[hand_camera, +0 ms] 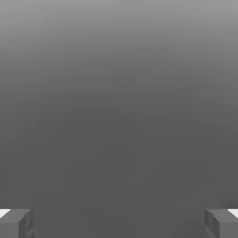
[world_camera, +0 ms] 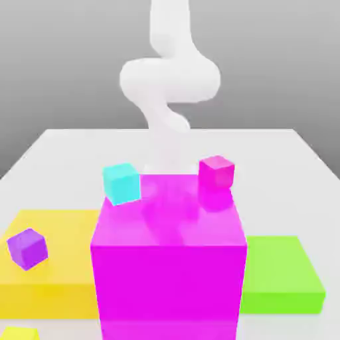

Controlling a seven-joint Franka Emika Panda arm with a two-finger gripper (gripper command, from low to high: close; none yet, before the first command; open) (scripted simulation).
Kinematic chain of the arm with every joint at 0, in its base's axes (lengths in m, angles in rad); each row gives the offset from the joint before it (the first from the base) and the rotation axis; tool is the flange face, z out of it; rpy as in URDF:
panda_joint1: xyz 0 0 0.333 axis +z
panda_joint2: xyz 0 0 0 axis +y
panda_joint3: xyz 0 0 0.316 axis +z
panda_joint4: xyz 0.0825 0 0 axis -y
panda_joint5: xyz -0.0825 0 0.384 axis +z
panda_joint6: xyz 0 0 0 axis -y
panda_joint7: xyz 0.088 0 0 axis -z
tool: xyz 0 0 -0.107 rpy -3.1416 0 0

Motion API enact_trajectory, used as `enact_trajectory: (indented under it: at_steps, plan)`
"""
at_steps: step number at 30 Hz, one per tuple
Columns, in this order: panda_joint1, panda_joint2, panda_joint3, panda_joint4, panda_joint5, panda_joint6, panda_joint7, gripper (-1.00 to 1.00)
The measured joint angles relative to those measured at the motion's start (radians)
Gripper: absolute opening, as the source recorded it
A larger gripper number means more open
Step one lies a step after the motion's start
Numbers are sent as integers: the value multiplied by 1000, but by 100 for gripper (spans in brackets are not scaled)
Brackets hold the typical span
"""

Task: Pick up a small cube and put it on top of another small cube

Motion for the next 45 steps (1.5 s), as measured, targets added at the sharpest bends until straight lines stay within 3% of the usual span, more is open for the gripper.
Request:
enact_trajectory:
  at_steps: [23,35,40,45]
  plan:
    - [470,179,-671,78,6,60,-1170,0]
    - [852,314,-1125,115,5,102,-1769,0]
    - [1081,327,-1370,131,-56,121,-1976,0]
    - [1298,287,-1598,148,-186,133,-2135,0]
